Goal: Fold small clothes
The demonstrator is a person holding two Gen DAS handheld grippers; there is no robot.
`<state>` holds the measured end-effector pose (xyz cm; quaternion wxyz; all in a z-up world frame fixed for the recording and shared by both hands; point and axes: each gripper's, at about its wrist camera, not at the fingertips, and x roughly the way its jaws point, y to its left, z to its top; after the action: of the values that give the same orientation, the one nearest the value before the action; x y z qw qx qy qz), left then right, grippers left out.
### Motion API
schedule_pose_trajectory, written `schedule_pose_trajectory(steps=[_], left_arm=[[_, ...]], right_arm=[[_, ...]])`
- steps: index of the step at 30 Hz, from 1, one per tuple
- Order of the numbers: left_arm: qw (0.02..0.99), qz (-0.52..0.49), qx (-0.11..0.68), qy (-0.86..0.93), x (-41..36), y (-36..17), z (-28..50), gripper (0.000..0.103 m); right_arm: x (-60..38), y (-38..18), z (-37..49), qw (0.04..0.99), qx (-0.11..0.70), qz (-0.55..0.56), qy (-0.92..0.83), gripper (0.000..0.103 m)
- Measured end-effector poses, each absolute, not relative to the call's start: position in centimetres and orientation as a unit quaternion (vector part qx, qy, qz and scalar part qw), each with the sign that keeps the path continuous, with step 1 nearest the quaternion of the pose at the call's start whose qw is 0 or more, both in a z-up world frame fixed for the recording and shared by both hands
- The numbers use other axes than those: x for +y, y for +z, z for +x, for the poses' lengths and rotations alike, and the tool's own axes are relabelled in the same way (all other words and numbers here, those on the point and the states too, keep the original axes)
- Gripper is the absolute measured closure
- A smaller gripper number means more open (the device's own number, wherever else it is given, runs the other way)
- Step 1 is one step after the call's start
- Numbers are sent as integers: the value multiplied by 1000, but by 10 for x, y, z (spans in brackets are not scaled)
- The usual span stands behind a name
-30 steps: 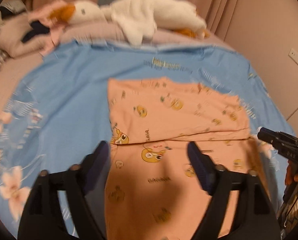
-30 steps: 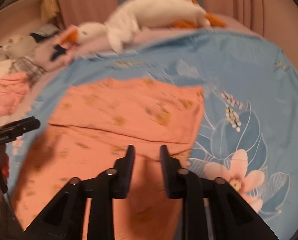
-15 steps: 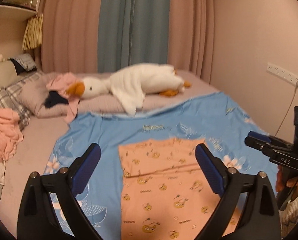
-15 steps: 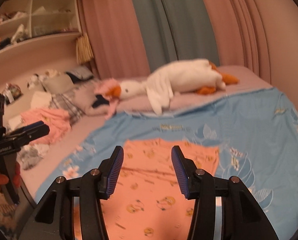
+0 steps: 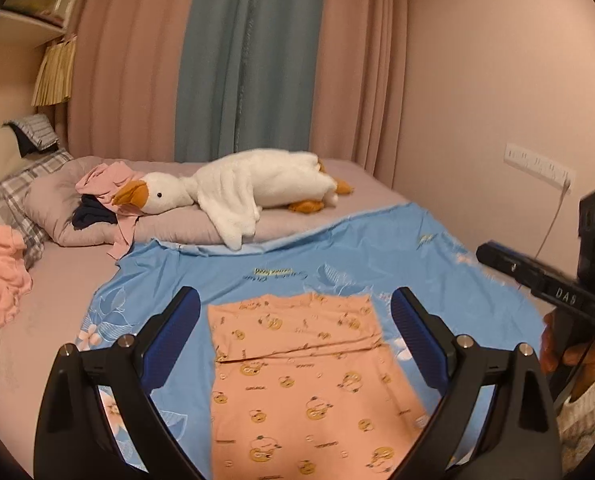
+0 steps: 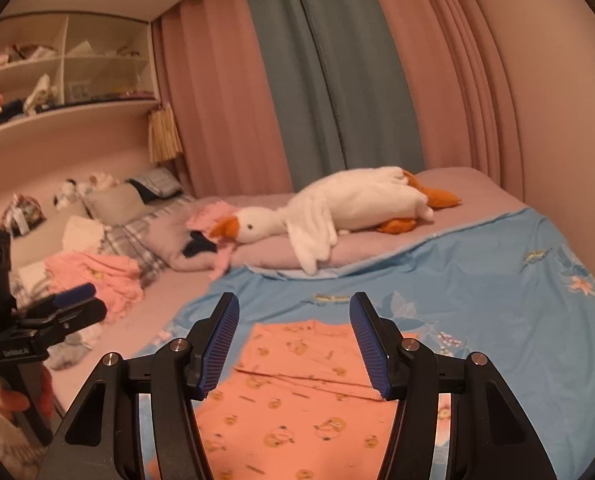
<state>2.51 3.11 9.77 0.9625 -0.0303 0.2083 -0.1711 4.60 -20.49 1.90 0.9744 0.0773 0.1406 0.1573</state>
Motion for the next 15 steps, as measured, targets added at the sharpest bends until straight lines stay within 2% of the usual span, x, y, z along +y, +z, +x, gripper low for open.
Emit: schedule_pose_trajectory(steps=[1,3,4,5,10,15], left_arm=[[963,-40,201,-176,35,99,18,6],[966,-35,189,-173,37,98,8,0],[969,-30,182,-166,38,95,4,1],[969,-27,183,-164,38,91,2,0],[956,-51,227,-180,42,63,16,1],[958,-81,202,-184,51,62,28,0]], right_arm=[[-205,21,41,974,136,80,164,45],[-206,20,30,973,125,79,176,36],[-207,17,26,973,119,79,179,27],[-208,14,23,974,117,79,179,24],[-220,-21,31,973,132,67,175,24],[-230,-48,45,965,156,98,189,24]])
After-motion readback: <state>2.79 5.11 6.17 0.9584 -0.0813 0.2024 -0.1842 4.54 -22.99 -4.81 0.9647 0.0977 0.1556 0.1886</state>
